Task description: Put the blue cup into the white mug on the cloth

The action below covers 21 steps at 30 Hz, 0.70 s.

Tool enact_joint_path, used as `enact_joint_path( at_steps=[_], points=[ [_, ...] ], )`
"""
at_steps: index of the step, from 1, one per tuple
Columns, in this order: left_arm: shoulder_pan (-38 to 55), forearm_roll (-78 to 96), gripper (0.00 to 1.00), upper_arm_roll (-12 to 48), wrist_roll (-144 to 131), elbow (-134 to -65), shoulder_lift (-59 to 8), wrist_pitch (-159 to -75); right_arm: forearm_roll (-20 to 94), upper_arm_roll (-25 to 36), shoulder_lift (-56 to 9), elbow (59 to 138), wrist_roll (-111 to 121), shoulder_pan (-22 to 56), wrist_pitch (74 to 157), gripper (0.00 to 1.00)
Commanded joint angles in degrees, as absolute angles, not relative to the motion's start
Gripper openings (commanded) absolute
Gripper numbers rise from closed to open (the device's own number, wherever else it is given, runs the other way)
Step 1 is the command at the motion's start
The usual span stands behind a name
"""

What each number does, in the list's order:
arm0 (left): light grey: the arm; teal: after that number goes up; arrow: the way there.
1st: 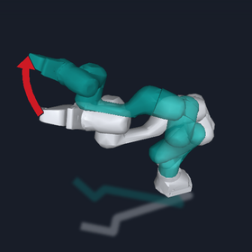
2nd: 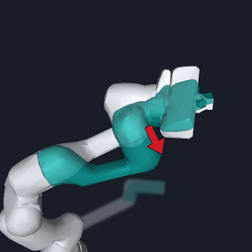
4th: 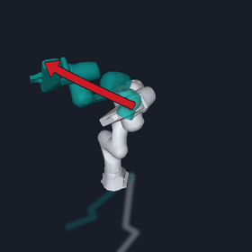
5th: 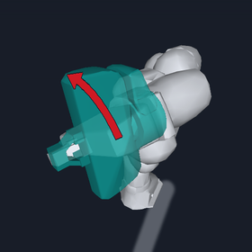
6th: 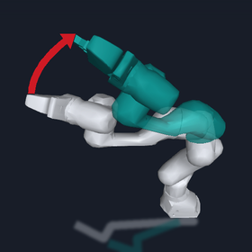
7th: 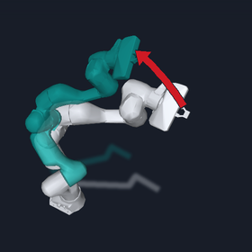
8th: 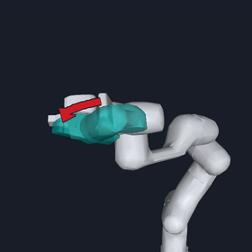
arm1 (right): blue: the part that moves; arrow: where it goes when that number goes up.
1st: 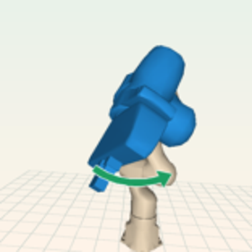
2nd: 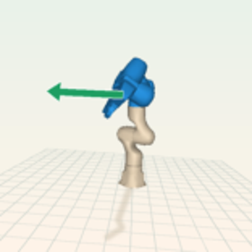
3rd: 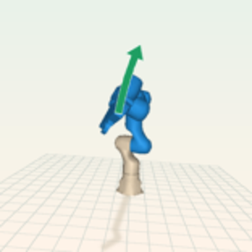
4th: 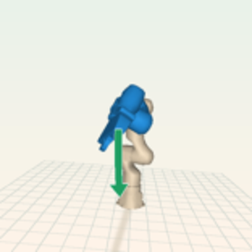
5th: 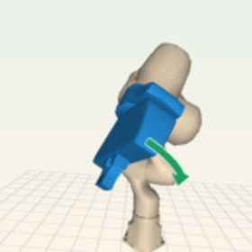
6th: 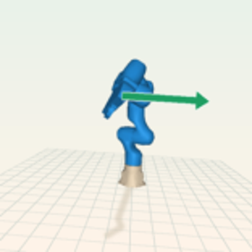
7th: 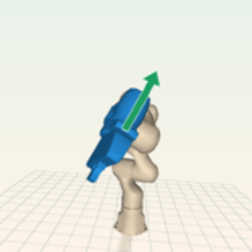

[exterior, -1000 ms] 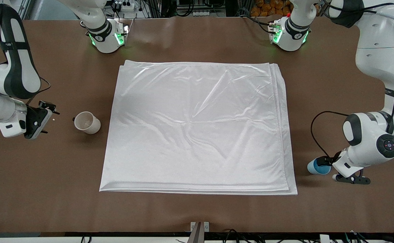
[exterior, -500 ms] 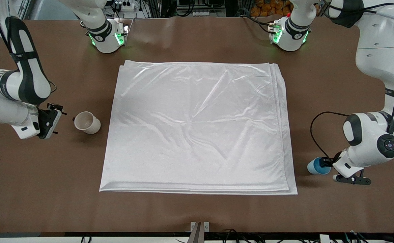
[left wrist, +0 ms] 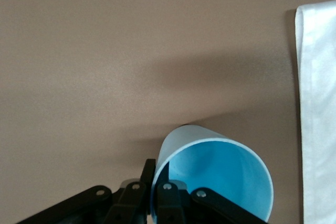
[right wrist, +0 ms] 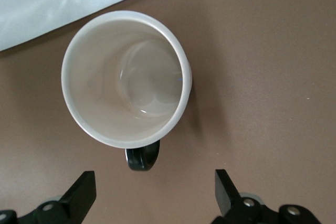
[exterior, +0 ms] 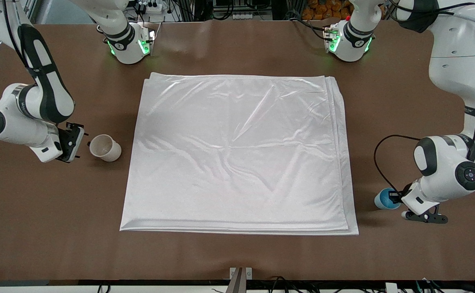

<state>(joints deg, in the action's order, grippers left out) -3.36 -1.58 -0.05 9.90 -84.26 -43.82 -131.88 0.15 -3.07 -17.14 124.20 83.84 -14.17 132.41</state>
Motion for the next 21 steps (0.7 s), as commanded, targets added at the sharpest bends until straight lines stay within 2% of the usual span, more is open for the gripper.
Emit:
enact_joint_path(
  at_steps=[1,4,5,6,7,11,13,16,17,19,20,21],
  points=[
    [-3.5,-1.8,0.00,0.0,9.9,-83.8,-43.3,-132.0,0.4,-3.6,-16.0,127.5,85.5,-14.9,135.4,1.00],
    [-3.6,-1.2,0.00,1.1,9.7,-83.8,-42.1,-131.6,0.5,-3.8,-16.1,127.7,85.8,-14.9,135.5,0.97],
    [-3.6,-1.1,0.00,1.2,9.6,-83.8,-41.8,-131.2,0.5,-3.8,-16.1,127.8,86.1,-14.8,135.6,0.89],
    [-3.7,-1.2,0.00,1.3,9.6,-83.8,-41.7,-130.5,0.6,-3.8,-16.1,128.0,86.4,-14.7,135.8,0.76],
    [-3.7,-1.1,0.00,1.3,9.7,-83.8,-41.4,-129.7,0.7,-3.8,-16.1,128.1,86.5,-14.7,136.1,0.68],
    [-3.6,-1.1,0.00,1.3,9.5,-83.7,-38.8,-125.8,0.8,-3.9,-16.1,128.1,86.6,-14.6,136.3,0.51],
    [-3.6,-1.1,0.00,1.4,9.2,-83.7,-37.9,-124.1,0.8,-4.0,-16.2,128.1,86.7,-14.5,136.4,0.49],
    [-3.4,-1.1,0.00,1.5,8.1,-83.7,-36.7,-121.9,0.8,-4.0,-16.2,128.8,86.7,-14.5,136.9,0.38],
    [-3.4,-1.1,0.00,1.6,7.4,-83.7,-36.4,-121.2,0.8,-4.0,-16.3,129.0,86.7,-14.5,137.5,0.31],
    [-3.0,-1.1,0.00,2.0,5.9,-83.7,-35.9,-120.2,0.8,-4.0,-16.3,129.3,86.7,-14.4,137.7,0.08],
    [-2.8,-1.1,0.00,2.4,5.1,-83.7,-35.7,-119.9,0.8,-4.1,-16.3,129.2,86.7,-14.4,137.8,0.00],
    [-2.8,-1.1,0.00,2.6,4.3,-83.7,-35.6,-119.8,0.8,-4.1,-16.2,129.2,86.7,-14.3,137.8,0.00]
  ],
)
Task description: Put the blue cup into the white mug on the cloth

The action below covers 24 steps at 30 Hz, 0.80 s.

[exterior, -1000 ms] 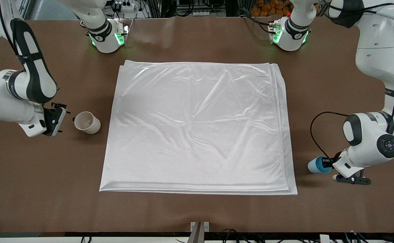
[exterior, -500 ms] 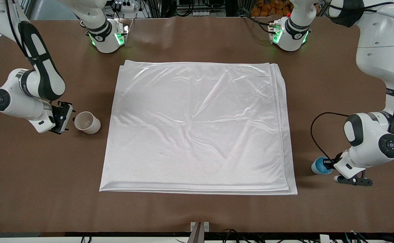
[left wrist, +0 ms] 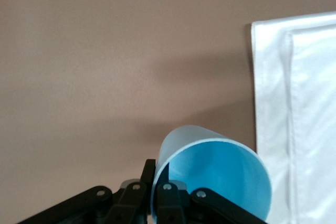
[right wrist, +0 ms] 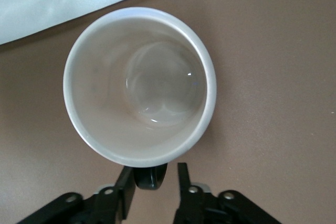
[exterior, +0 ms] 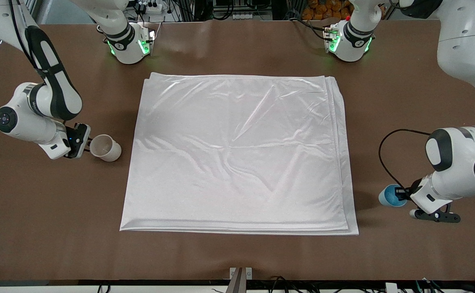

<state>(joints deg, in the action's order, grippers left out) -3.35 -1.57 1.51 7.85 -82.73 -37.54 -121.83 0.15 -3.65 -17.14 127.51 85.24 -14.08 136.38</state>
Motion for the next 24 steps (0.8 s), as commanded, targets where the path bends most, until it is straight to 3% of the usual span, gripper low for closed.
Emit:
enact_joint_path(
  at_steps=[1,10,19,24],
  points=[
    [-2.7,-1.1,0.00,2.8,3.5,-83.7,-35.5,-119.5,0.8,-4.1,-16.2,129.2,86.8,-14.2,137.8,0.00],
    [-2.4,-1.1,0.00,5.7,-3.4,-83.7,-35.2,-118.0,0.8,-5.1,-14.6,128.4,87.3,-13.3,136.8,0.00],
    [-2.5,-1.3,0.00,5.7,-3.8,-83.7,-35.3,-117.9,0.8,-5.4,-11.9,121.6,85.4,-9.0,126.0,0.00],
    [-2.5,-1.2,0.00,5.8,-3.5,-83.7,-35.3,-117.9,0.8,-5.4,-10.8,119.9,81.1,-4.8,124.4,0.00]
  ],
)
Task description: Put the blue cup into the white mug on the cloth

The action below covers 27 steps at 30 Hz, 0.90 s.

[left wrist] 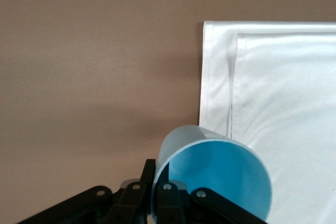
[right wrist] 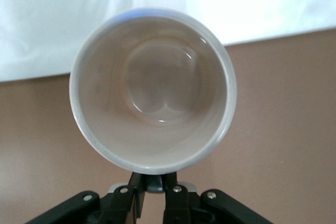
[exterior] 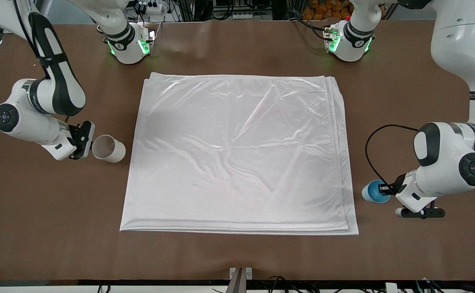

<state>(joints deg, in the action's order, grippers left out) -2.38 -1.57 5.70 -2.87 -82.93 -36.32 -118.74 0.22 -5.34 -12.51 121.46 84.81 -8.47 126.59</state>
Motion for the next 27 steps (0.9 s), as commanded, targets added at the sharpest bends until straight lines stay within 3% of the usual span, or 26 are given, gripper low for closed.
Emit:
enact_joint_path(
  at_steps=[1,17,27],
  points=[
    [-2.5,-1.2,0.00,5.7,-3.6,-83.7,-35.3,-117.9,0.8,-5.4,-10.5,119.8,80.2,-3.7,124.4,0.00],
    [-1.2,-1.1,0.00,5.8,-6.6,-84.0,-35.2,-117.8,0.7,-5.4,-10.9,110.3,56.2,15.5,116.6,0.00],
    [3.9,-1.1,0.00,5.8,-16.7,-83.9,-32.4,-109.3,0.6,-5.3,-17.2,103.0,41.8,27.1,116.6,0.00]
  ],
)
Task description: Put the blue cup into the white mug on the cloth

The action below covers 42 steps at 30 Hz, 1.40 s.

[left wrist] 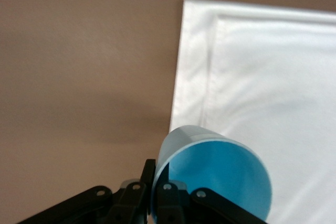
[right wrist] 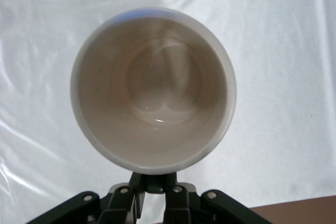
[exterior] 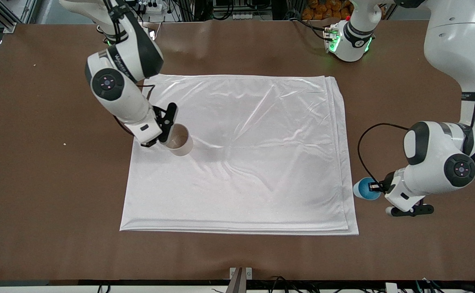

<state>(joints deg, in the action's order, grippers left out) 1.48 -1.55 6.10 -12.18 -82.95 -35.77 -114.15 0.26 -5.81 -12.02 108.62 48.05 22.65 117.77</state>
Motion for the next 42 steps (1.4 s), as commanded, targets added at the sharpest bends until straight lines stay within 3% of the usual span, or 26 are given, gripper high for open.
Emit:
enact_joint_path(
  at_steps=[1,11,18,28,42],
  points=[
    [4.7,-1.1,0.00,5.8,-17.6,-83.9,-32.2,-108.3,0.4,-5.3,-18.4,102.4,41.0,27.9,116.6,0.00],
    [11.3,-1.1,0.00,5.9,-28.5,-83.7,-31.3,-106.3,-2.4,-5.0,-28.1,95.5,32.8,35.1,118.6,0.00],
    [13.2,-1.1,0.00,9.0,-35.8,-83.6,-31.4,-106.2,-2.5,-5.1,-31.7,95.3,32.8,35.5,125.5,0.00],
    [13.9,-1.1,0.00,13.0,-43.1,-83.4,-31.3,-106.1,-5.6,-5.1,-33.6,95.4,33.1,35.8,127.2,0.01],
    [16.1,-1.1,0.00,15.6,-50.7,-81.6,-31.7,-106.2,-6.9,-5.0,-34.0,96.9,33.2,35.9,128.2,0.16]
  ],
)
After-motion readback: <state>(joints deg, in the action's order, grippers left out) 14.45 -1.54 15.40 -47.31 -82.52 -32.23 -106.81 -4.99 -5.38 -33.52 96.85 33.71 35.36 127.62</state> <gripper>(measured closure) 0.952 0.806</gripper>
